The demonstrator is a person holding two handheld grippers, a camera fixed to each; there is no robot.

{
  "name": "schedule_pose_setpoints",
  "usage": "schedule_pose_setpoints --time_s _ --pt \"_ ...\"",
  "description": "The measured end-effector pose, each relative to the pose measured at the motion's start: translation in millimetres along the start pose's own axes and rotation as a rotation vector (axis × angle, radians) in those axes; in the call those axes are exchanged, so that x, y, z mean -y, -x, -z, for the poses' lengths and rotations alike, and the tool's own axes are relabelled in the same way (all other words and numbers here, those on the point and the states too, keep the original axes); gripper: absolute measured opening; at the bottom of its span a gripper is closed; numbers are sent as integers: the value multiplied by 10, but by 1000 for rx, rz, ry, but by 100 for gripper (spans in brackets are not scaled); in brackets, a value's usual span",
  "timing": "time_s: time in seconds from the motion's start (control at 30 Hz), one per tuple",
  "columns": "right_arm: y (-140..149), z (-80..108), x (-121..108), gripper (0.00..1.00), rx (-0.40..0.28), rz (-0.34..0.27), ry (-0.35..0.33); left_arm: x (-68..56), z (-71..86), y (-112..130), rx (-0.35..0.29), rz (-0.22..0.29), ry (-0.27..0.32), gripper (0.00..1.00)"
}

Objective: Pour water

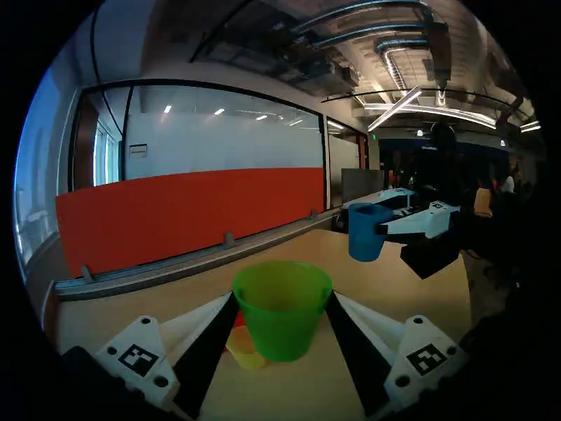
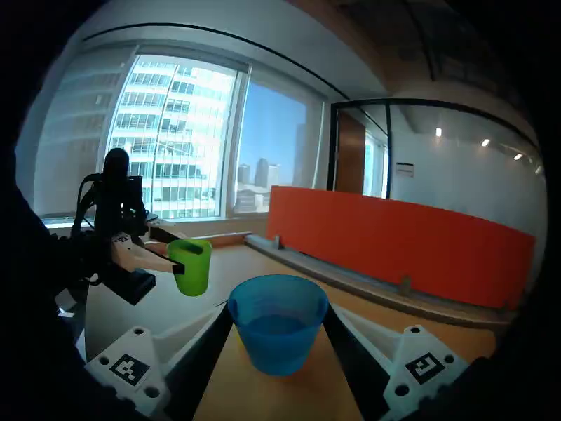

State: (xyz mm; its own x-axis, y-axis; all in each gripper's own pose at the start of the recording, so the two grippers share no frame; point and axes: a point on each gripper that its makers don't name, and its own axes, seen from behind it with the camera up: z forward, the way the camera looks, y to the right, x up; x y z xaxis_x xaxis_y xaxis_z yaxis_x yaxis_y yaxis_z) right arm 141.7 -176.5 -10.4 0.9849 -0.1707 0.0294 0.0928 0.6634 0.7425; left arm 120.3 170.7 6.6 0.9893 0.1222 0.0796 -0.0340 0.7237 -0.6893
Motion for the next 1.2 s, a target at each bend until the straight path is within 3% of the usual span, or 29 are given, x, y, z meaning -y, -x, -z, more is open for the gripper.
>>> schedule_pose_setpoints --time_s 0.53,1.2 --pt "-335 -189 58 91 -54 76 -50 -77 14 33 -4 0 9 87" --pt "-763 -529 131 91 -89 266 -109 -147 4 29 -8 1 22 87"
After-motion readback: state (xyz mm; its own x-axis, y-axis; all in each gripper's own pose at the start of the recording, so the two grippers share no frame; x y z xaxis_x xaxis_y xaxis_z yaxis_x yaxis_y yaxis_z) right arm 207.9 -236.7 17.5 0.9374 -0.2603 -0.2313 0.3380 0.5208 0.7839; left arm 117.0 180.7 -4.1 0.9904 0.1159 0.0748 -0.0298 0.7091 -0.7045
